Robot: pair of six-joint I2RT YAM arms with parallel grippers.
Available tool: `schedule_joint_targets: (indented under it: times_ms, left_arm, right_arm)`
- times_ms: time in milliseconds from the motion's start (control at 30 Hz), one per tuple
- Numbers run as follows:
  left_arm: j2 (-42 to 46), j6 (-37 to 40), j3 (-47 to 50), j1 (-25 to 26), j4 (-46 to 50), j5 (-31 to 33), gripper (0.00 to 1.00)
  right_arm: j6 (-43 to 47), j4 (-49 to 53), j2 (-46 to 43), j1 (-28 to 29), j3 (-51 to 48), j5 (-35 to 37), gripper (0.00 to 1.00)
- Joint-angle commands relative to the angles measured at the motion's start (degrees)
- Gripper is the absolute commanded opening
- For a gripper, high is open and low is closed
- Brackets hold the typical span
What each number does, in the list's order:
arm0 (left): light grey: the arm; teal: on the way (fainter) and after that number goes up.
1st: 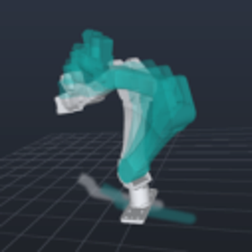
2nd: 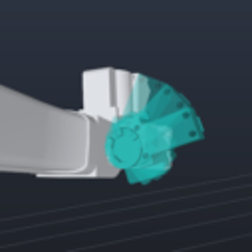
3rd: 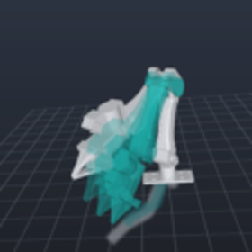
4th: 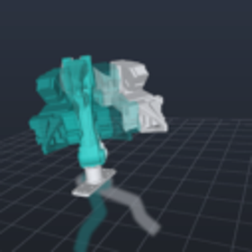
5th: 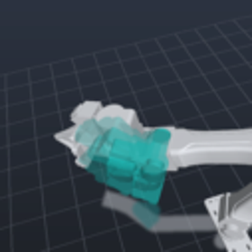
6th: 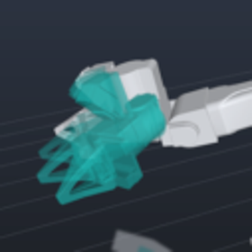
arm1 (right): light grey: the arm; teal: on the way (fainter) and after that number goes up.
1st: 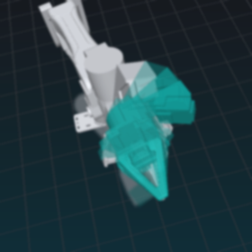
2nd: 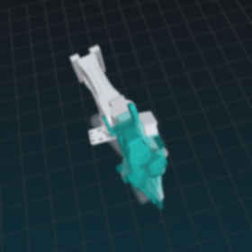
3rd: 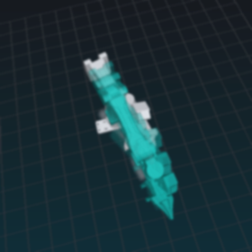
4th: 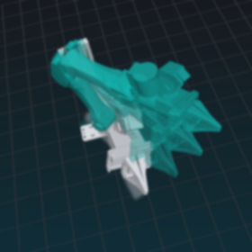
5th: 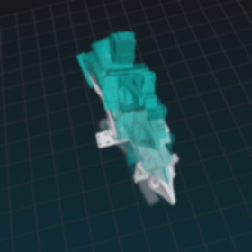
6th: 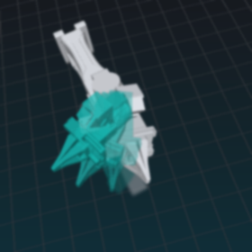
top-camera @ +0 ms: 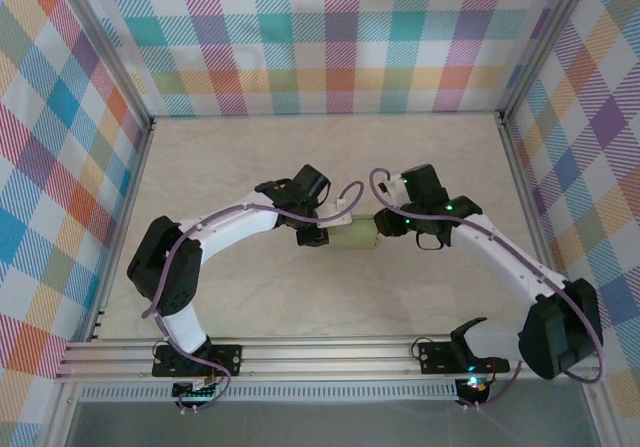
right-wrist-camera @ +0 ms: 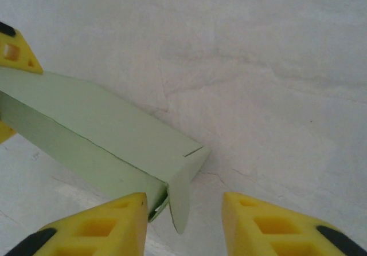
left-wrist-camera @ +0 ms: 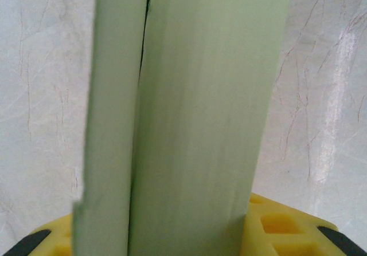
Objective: Fold the paper box
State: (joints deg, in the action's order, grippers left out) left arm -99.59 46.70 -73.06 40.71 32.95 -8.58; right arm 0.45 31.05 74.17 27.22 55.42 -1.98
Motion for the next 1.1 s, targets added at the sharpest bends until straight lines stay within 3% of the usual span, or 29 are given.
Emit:
schedule_joint_targets:
  times_ms: [0, 133, 333, 500, 767, 1067]
  left_arm:
    - [-1.7, -0.9, -0.3, -0.5, 4.1, -1.3, 0.37]
    - [-1.9, -1.0, -0.2, -0.5, 4.3, -1.4, 0.37]
    - [-1.9, -1.0, -0.5, -0.5, 4.5, -1.6, 0.37]
    - [-2.5, -2.2, -1.4, -0.4, 4.9, -1.5, 0.37]
    - [-4.3, -4.0, -2.4, -0.2, 5.1, -1.9, 0.38]
    - [-5.2, -4.9, -3.2, 0.0, 4.8, -1.0, 0.41]
  right_arm:
    - [-0.8, 0.8, 2.0, 0.5, 3.0, 0.7, 0.29]
    - [-1.5, 0.9, 3.4, 0.5, 4.4, 0.6, 0.21]
    - [-2.4, 1.9, 3.2, 0.5, 4.8, 0.8, 0.00]
    - [-6.5, 2.4, 3.4, 0.6, 5.2, 1.1, 0.00]
    - [-23.4, 6.3, 5.8, 1.4, 7.6, 4.8, 0.00]
    - [-30.1, 5.7, 4.3, 3.5, 4.7, 10.0, 0.00]
